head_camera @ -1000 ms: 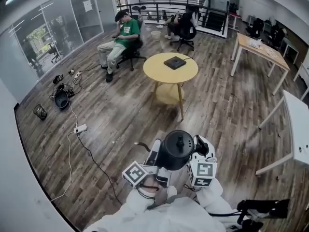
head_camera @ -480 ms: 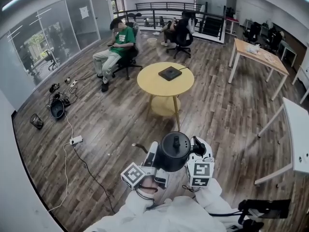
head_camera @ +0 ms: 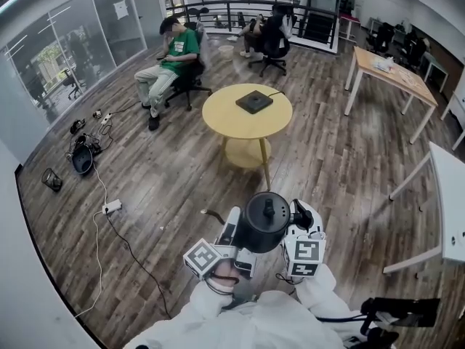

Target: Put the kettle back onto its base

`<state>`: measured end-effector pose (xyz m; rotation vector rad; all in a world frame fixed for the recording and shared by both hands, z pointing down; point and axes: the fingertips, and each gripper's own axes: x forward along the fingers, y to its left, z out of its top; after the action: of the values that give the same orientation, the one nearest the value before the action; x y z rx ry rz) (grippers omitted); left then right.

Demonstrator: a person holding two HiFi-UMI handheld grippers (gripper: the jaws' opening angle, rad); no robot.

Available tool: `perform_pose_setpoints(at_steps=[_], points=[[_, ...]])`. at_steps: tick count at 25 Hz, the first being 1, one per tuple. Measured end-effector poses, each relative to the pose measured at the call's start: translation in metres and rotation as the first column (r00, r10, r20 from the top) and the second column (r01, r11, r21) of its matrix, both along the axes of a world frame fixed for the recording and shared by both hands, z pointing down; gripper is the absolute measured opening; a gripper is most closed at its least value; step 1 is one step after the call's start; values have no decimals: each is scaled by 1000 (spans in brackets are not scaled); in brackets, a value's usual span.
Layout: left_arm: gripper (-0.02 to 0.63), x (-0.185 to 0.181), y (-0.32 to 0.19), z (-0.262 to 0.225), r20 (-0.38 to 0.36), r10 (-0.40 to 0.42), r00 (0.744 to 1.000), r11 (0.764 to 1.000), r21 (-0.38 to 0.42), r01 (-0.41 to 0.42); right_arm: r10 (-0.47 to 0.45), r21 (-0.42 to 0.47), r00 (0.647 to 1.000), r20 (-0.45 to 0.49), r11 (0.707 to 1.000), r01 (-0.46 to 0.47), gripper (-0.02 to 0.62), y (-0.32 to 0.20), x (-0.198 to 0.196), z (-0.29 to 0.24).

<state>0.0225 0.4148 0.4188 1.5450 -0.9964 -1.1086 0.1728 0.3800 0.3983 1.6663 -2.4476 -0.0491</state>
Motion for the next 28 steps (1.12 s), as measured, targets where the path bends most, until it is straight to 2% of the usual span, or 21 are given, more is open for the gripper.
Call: perform_pose_setpoints(at_steps=[10,17,28], points=[[416,-11,-83,-7,-27,40,999,999,23,-39,36,27,999,-7,999,-36,11,-76,-12,-7],[416,-25,-141,-9,-15,63,998,997,36,-62,62,26,998,-10,998,-61,11,-131,-24,-8],[416,-69,-238,-16,-21,54,998,998,41,-53,58,45,998,-5,997,-57,11,-228,-70,-19]])
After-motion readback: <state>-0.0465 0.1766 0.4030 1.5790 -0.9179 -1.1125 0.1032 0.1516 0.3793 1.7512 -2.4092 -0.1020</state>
